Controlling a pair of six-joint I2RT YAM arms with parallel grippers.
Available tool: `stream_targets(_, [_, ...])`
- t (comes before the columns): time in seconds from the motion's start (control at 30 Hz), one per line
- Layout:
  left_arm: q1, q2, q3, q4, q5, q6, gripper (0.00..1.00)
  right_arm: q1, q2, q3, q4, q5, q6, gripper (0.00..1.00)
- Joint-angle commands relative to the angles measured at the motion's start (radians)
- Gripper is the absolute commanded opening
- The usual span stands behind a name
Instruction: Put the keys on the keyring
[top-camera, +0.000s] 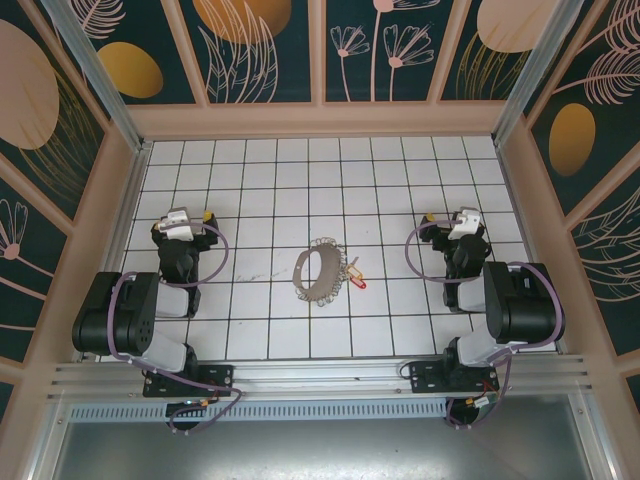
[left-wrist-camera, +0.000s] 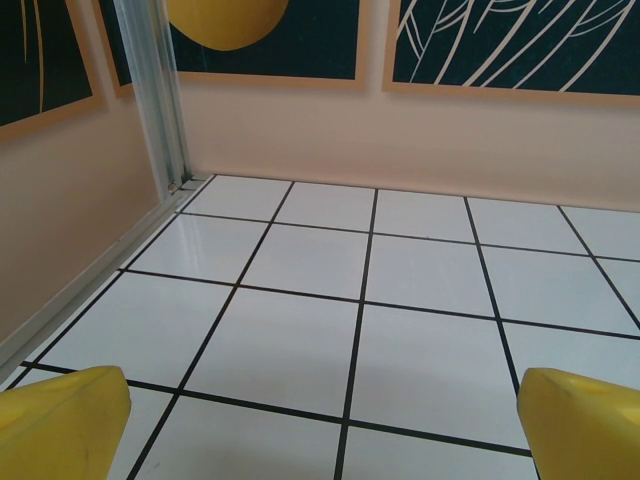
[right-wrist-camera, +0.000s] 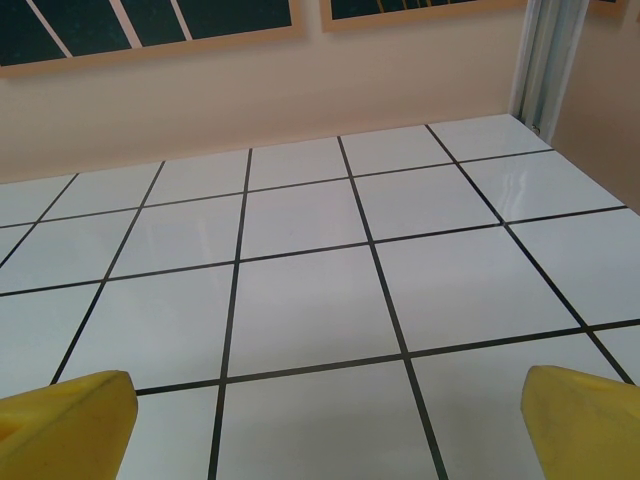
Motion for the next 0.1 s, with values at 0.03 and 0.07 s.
stream_targets(0.03, [0.004,0.002,0.006,0.009,-0.002,-0.018,0.99,0.001,0.005,0.012,0.020,-0.006,0.015,0.99])
stream_targets(0.07, [0.004,0.003,0.006,0.010,-0.002,-0.018,0.99,0.000,0.004,0.011,0.019,-0.006,0.014,0.99])
